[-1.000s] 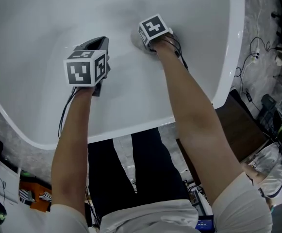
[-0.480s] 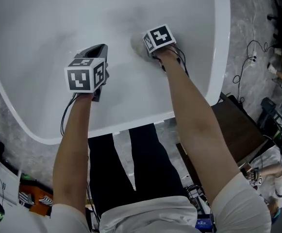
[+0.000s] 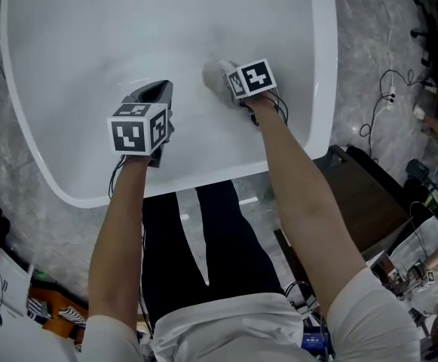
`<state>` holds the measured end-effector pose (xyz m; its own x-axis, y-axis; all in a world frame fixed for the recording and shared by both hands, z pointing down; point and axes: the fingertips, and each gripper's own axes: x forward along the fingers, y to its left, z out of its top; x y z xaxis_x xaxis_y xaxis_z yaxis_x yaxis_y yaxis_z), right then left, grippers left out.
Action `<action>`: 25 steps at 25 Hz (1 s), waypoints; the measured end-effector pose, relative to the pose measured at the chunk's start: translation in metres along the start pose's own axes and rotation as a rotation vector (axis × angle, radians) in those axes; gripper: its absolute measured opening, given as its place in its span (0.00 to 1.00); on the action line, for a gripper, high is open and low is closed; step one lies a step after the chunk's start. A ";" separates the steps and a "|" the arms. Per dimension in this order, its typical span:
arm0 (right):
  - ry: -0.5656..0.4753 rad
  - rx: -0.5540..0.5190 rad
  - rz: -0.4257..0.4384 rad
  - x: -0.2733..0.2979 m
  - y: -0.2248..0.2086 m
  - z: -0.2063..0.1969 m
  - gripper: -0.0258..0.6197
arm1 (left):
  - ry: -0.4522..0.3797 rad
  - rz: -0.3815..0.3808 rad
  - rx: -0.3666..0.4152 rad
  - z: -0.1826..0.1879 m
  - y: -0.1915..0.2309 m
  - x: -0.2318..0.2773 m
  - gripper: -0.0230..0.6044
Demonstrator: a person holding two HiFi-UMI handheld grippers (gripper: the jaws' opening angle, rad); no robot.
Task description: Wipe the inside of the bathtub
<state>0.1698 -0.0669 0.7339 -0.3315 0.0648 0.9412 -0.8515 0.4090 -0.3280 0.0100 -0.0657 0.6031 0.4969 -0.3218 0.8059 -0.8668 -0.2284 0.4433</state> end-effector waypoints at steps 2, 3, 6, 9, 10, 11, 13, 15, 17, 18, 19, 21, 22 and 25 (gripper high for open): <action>-0.032 0.000 0.007 -0.014 0.004 0.003 0.18 | -0.010 0.006 -0.005 0.004 -0.005 -0.011 0.04; -0.056 -0.003 0.012 -0.022 0.008 0.007 0.18 | -0.016 0.009 -0.007 0.006 -0.006 -0.019 0.04; -0.154 -0.014 0.036 -0.056 0.031 0.020 0.18 | -0.031 0.020 -0.003 0.010 -0.011 -0.047 0.04; -0.244 -0.011 0.062 -0.093 0.061 0.029 0.18 | -0.042 0.026 0.038 0.015 -0.020 -0.080 0.04; -0.270 -0.005 0.073 -0.105 0.071 0.030 0.18 | -0.048 0.023 0.051 0.018 -0.024 -0.091 0.04; -0.296 0.001 0.086 -0.117 0.081 0.031 0.18 | -0.058 0.017 0.060 0.021 -0.030 -0.103 0.04; -0.348 0.003 0.097 -0.144 0.099 0.032 0.18 | -0.083 0.001 0.071 0.028 -0.042 -0.127 0.04; -0.402 -0.004 0.102 -0.173 0.119 0.035 0.18 | -0.111 -0.013 0.082 0.036 -0.051 -0.151 0.04; -0.449 -0.016 0.108 -0.202 0.140 0.035 0.18 | -0.135 -0.023 0.092 0.044 -0.060 -0.175 0.04; -0.468 -0.021 0.110 -0.216 0.150 0.034 0.18 | -0.146 -0.028 0.097 0.047 -0.064 -0.188 0.04; -0.485 -0.024 0.112 -0.230 0.159 0.032 0.18 | -0.157 -0.032 0.103 0.050 -0.069 -0.200 0.04; -0.520 -0.029 0.120 -0.259 0.177 0.030 0.18 | -0.182 -0.040 0.116 0.055 -0.078 -0.225 0.04; -0.542 -0.033 0.126 -0.274 0.186 0.029 0.18 | -0.195 -0.044 0.123 0.058 -0.082 -0.238 0.04; -0.610 -0.061 0.129 -0.320 0.212 0.033 0.18 | -0.242 -0.054 0.151 0.069 -0.094 -0.276 0.04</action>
<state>0.0819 -0.0305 0.3604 -0.6175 -0.4070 0.6731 -0.7706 0.4847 -0.4139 -0.0427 -0.0192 0.3122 0.5531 -0.5111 0.6579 -0.8320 -0.3795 0.4046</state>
